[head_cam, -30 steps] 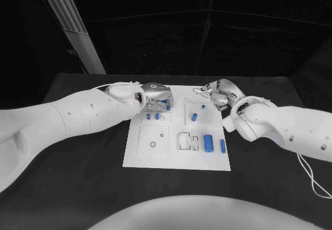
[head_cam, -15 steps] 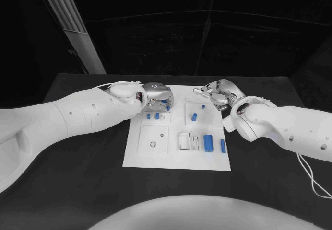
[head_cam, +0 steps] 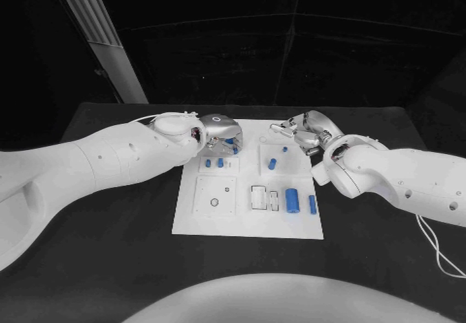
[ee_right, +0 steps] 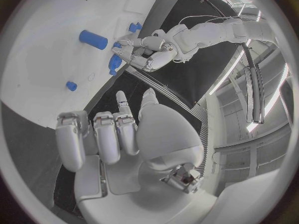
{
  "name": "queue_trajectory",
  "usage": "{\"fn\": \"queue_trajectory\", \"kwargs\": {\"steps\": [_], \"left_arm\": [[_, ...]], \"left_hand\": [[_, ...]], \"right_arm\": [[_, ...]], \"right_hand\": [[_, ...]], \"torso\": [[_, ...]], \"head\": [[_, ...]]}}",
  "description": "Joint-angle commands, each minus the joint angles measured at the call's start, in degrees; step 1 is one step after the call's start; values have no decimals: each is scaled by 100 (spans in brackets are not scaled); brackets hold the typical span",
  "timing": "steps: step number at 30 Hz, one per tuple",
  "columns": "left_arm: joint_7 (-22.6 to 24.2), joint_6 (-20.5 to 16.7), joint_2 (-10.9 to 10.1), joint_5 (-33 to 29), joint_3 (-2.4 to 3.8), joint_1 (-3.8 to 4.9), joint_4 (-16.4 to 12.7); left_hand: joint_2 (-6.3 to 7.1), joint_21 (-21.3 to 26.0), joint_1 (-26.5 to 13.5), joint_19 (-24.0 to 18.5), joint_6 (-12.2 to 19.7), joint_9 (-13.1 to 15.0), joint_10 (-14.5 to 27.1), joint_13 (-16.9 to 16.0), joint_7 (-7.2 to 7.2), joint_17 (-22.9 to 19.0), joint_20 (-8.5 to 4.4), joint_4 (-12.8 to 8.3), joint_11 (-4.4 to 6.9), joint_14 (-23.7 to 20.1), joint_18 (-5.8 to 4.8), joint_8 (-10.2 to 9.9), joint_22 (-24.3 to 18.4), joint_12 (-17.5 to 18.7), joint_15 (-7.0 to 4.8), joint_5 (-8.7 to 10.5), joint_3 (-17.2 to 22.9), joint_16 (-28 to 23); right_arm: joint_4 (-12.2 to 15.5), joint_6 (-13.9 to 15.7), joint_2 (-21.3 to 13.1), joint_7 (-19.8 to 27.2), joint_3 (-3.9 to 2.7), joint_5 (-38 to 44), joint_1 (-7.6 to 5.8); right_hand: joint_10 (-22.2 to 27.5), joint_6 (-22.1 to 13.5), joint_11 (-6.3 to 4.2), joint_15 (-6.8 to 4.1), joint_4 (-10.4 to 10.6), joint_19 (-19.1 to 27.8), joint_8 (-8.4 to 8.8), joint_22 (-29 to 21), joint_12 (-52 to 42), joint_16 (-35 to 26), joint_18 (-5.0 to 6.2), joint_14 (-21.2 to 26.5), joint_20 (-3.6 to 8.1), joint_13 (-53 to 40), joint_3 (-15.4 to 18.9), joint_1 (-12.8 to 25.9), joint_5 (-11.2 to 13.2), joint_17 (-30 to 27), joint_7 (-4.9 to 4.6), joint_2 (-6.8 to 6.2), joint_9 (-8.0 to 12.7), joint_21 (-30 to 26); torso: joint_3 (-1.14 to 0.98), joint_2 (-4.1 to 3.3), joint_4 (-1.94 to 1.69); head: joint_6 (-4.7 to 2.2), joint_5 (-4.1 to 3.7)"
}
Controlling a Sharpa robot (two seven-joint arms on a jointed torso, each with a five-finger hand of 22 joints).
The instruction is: Assemble the parts on the task board
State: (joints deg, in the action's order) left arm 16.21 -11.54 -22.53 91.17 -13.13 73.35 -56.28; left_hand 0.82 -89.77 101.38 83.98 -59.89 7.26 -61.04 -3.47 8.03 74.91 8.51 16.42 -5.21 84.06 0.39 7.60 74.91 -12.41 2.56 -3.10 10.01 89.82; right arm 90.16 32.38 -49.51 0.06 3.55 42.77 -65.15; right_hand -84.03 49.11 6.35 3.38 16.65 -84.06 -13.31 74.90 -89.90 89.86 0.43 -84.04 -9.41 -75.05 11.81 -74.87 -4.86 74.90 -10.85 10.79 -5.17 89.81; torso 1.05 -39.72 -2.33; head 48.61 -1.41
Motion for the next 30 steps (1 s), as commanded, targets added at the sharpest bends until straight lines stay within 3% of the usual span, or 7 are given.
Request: {"fn": "queue_trajectory", "kwargs": {"steps": [1, 6, 12, 20, 30], "left_arm": [[-79, 277, -8, 57, -22, -24, 28], [30, 97, -17, 57, -22, -24, 30], [375, -522, -73, 58, -22, -24, -20], [608, -996, -232, 33, -22, -3, -138], [686, -1265, -636, -125, -21, 223, -587]], "left_hand": [[-58, -23, 27, 602, -74, 20, -88, -7, 1, 1509, -57, -8, 9, 594, -39, 27, 1509, -20, -55, 29, 54, 18], [-60, -23, 32, 602, -174, 25, -232, -2, -21, 1509, -72, 4, 36, 594, -39, 43, 1509, 9, -77, 26, 130, 18], [-51, -23, 3, 602, -240, 29, -307, 0, -39, 1509, -84, 13, 51, 594, -39, 49, 1509, 55, -90, 22, 179, 18], [-33, -23, -72, 602, -279, 30, -352, 2, -47, 1509, -91, 29, 55, 594, -39, 42, 1509, 110, -94, 22, 203, 18], [-22, -23, -135, 602, -277, 23, -371, 4, -48, 1509, -95, 33, 54, 594, -39, 19, 1509, 162, -95, 22, 224, 18]], "right_arm": [[16, -38, 4, 7, -3, 20, -8], [14, -36, 3, 8, -3, 20, -8], [9, -32, -6, 11, -3, 20, -8], [-3, -34, -2, 13, -3, 20, -8], [-16, -41, -7, 15, -3, 20, -7]], "right_hand": [[-597, -48, 28, -8, -13, -594, -25, 1510, -10, 14, -43, -596, -21, -1495, 34, -55, -25, 1510, 10, -2, -5, 19], [-597, -48, 28, -9, -8, -594, -31, 1510, -10, 14, -43, -596, -21, -1495, 43, -61, -24, 1510, 10, 3, -4, 19], [-597, -48, 28, -9, -8, -594, -31, 1510, -10, 14, -43, -596, -21, -1495, 43, -61, -24, 1510, 10, 3, -4, 19], [-597, -48, 28, -9, -8, -594, -31, 1510, -10, 14, -43, -596, -21, -1495, 43, -61, -24, 1510, 10, 3, -4, 19], [-597, -48, 28, -9, -8, -594, -31, 1510, -10, 14, -43, -596, -21, -1495, 43, -61, -24, 1510, 10, 3, -4, 19]], "torso": [[2, -1, 2], [3, -1, -4], [2, 1, -18], [-2, 8, -20], [1, 3, -5]], "head": [[-4, -4], [-5, -12], [-25, -21], [-63, 6], [-111, 32]]}}
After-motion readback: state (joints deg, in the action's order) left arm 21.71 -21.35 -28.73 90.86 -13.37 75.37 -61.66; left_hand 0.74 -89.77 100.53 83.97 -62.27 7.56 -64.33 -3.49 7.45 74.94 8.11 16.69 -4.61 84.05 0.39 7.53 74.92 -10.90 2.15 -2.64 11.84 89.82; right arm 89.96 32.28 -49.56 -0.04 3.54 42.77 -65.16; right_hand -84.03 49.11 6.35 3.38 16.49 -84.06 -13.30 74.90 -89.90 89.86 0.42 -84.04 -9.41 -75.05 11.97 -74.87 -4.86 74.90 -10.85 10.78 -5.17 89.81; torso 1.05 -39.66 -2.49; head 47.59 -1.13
